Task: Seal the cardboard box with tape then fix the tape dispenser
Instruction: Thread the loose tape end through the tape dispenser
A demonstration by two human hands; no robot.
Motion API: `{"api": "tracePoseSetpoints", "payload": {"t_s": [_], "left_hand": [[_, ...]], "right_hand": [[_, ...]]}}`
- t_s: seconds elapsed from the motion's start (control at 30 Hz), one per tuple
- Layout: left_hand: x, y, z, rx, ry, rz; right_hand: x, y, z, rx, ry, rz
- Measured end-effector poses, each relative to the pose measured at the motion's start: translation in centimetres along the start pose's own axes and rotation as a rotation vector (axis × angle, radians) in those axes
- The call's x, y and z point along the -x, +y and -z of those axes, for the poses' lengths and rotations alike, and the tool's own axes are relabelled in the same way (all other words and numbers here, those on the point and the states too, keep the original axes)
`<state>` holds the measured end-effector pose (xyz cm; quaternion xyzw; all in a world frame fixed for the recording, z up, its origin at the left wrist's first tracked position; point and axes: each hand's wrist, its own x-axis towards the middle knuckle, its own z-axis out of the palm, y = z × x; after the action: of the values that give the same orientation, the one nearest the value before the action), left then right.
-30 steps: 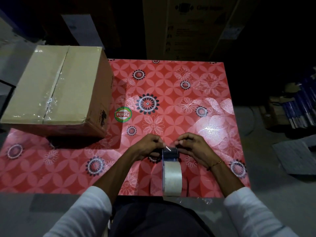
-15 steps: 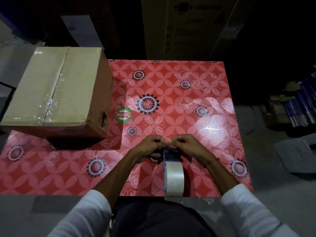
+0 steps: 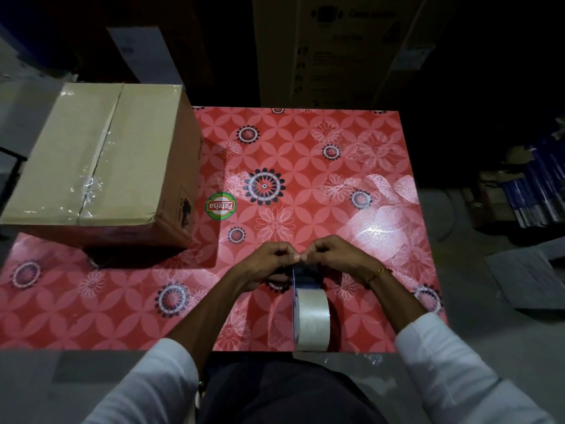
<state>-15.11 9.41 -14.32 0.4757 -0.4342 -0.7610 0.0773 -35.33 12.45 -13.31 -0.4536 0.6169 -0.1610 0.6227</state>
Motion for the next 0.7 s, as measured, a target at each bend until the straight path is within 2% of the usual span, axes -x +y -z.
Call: {"api": "tracePoseSetpoints", "payload": {"t_s": [0.37,0.53,0.7], "left_hand": [[0.0,0.0,-0.2,-0.013,0.024,0.009],[-0.2,0.1,-0.5,-0.014,0.049,0.017],[-0.1,0.0,-0.4,-0.011,0.030,-0.005]], "right_hand": [[1.2,1.3,0.6,-0.112,0.022,0.046],[1.7,0.9,0.1,-0.037,0.054,0.081],[1.2,1.0,-0.7,0.173,0.077,0.110]]}}
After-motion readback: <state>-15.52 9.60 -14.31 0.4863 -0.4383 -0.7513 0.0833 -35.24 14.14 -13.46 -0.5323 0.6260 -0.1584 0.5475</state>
